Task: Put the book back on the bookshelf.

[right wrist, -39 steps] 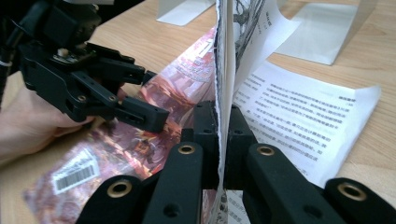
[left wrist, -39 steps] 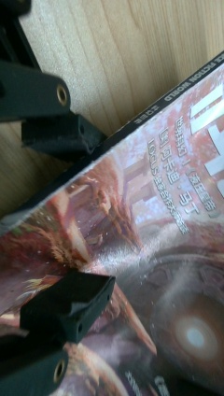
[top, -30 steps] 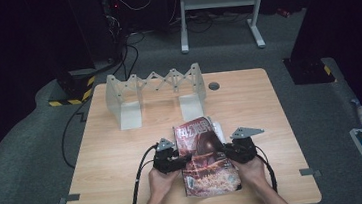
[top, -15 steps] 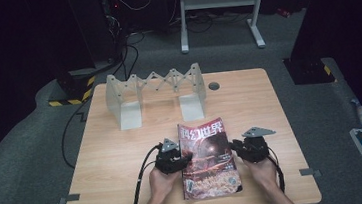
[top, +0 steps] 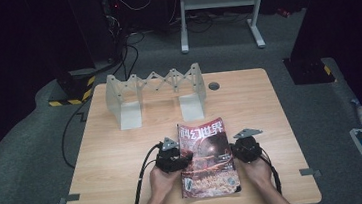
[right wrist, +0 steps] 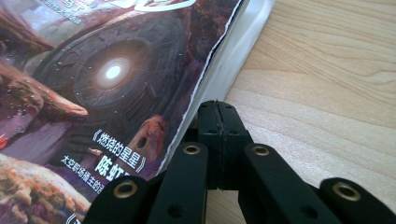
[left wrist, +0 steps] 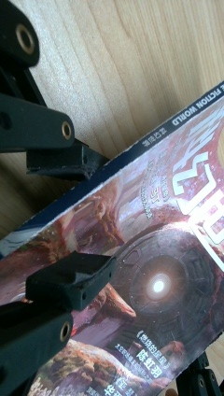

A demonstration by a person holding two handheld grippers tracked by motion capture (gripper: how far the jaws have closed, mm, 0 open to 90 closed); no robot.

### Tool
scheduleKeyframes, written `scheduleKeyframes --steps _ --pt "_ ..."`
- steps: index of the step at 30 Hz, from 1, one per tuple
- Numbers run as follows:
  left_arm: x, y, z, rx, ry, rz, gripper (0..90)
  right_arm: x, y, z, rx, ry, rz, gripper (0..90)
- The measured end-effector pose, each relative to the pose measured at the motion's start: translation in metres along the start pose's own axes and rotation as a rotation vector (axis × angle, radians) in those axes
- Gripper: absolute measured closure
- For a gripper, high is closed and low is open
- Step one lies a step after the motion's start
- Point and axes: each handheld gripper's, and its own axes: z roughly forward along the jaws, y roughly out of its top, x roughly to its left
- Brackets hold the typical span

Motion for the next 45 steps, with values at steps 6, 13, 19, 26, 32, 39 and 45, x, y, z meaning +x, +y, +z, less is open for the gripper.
scheduleKeyframes --steps 6,13,19,26,32,39,45 --pt "0.003 0.0 0.003 0.01 -0.033 -0.025 46.9 0.003 -0.001 0.001 -0.011 -0.007 -0.053 90.0" --pt "0.005 0.0 0.003 0.013 -0.074 -0.054 36.0 0.003 -0.002 0.002 -0.03 0.006 -0.068 90.0" --pt "0.0 0.006 0.008 0.042 -0.064 -0.026 32.8 0.014 -0.002 0.005 -0.043 0.027 -0.125 90.0" --pt "-0.002 0.01 0.011 0.062 -0.069 -0.022 31.8 0.013 -0.002 0.006 -0.049 0.036 -0.117 90.0" --pt "-0.003 0.011 0.012 0.06 -0.07 -0.034 33.5 0.016 -0.001 0.007 -0.054 0.059 -0.108 90.0" --pt "-0.002 0.011 0.011 0.067 -0.077 -0.037 34.4 0.02 0.001 0.011 -0.062 0.071 -0.105 90.0" --pt "0.0 0.012 0.009 0.077 -0.059 -0.039 38.1 0.023 0.003 0.014 -0.066 0.08 -0.102 90.0"
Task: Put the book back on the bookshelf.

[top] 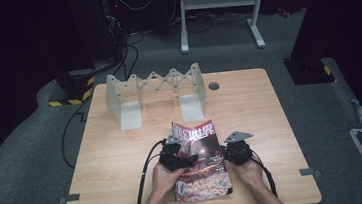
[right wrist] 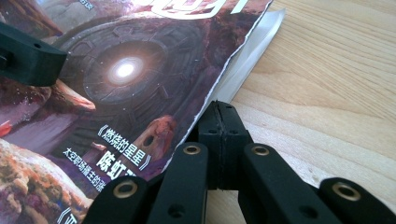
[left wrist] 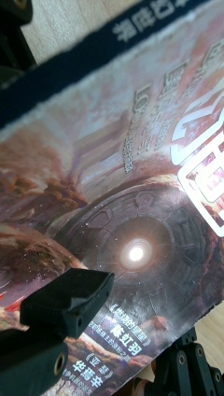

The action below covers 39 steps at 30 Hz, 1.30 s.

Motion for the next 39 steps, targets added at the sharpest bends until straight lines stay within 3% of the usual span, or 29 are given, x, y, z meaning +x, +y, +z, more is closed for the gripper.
scheduleKeyframes --steps 3,11,16,18,23,31,34,35,39 --pt "0.001 0.0 -0.001 0.005 0.011 -0.002 46.3 0.002 0.0 0.001 -0.004 0.006 0.007 90.0" --pt "0.005 0.002 -0.007 0.017 -0.002 -0.079 66.0 0.003 0.0 0.001 -0.004 0.016 -0.001 90.0" --pt "0.006 0.003 -0.011 0.005 -0.015 -0.089 73.5 0.004 -0.003 -0.001 -0.011 0.015 0.006 87.8" --pt "0.005 0.003 -0.013 0.0 -0.026 -0.085 75.3 0.002 -0.005 -0.003 -0.021 0.011 0.017 82.7" --pt "0.002 0.004 -0.018 -0.021 -0.031 -0.079 77.2 -0.009 -0.015 -0.015 -0.065 -0.055 0.074 66.5" --pt "0.0 0.007 -0.029 -0.056 -0.054 -0.078 79.5 -0.026 -0.034 -0.028 -0.084 -0.158 0.119 54.0" --pt "-0.002 0.01 -0.033 -0.061 -0.052 -0.065 80.2 -0.03 -0.039 -0.029 -0.092 -0.191 0.117 50.2" --pt "-0.004 0.014 -0.037 -0.068 -0.051 -0.044 80.5 -0.031 -0.039 -0.029 -0.089 -0.2 0.121 48.9" --pt "-0.01 0.02 -0.045 -0.08 -0.051 -0.02 81.3 -0.031 -0.04 -0.028 -0.099 -0.207 0.11 44.9"
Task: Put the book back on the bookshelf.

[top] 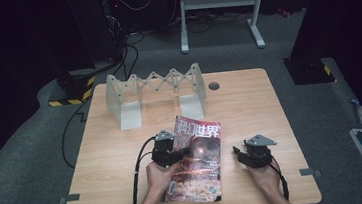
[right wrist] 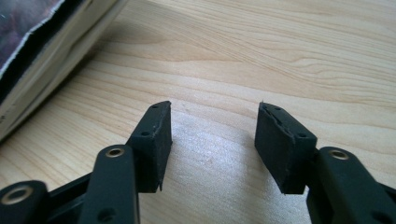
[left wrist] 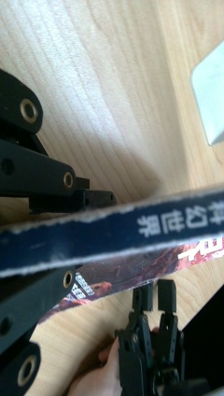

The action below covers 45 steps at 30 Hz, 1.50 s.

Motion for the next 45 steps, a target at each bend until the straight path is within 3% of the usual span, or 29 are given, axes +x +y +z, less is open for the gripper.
scheduleKeyframes --steps 5,13,22,33,45 --pt "-0.002 0.004 -0.005 -0.011 -0.003 0.014 81.8 0.0 -0.002 0.0 -0.011 -0.002 0.004 43.9" --pt "0.0 0.005 -0.009 -0.023 -0.014 -0.008 82.7 0.0 -0.003 0.0 -0.017 -0.003 0.003 44.2" --pt "-0.006 0.016 -0.017 -0.022 -0.015 0.021 83.7 0.001 -0.003 -0.001 -0.017 0.001 0.008 44.4" --pt "-0.009 0.026 -0.026 -0.033 -0.002 0.038 83.7 0.001 -0.004 -0.001 -0.017 0.005 0.006 44.6" --pt "-0.008 0.041 -0.041 -0.028 0.04 0.065 83.5 0.001 -0.004 -0.001 -0.017 0.007 0.002 44.8"
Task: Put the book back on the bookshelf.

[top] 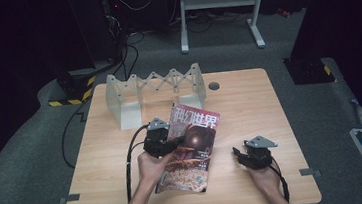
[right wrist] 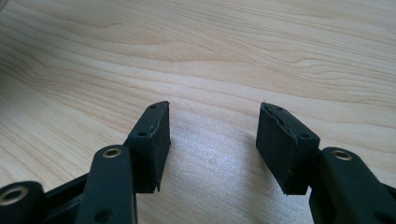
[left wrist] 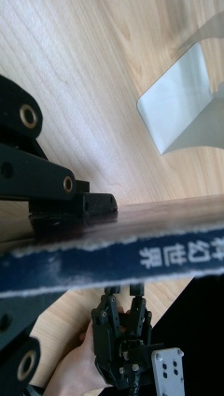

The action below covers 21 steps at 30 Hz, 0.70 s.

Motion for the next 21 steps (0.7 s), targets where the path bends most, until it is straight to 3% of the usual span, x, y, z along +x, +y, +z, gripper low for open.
scheduleKeyframes --steps 21 --pt "0.011 0.021 -0.023 0.011 0.057 0.007 83.4 0.0 0.0 0.0 0.001 0.005 -0.004 45.1"
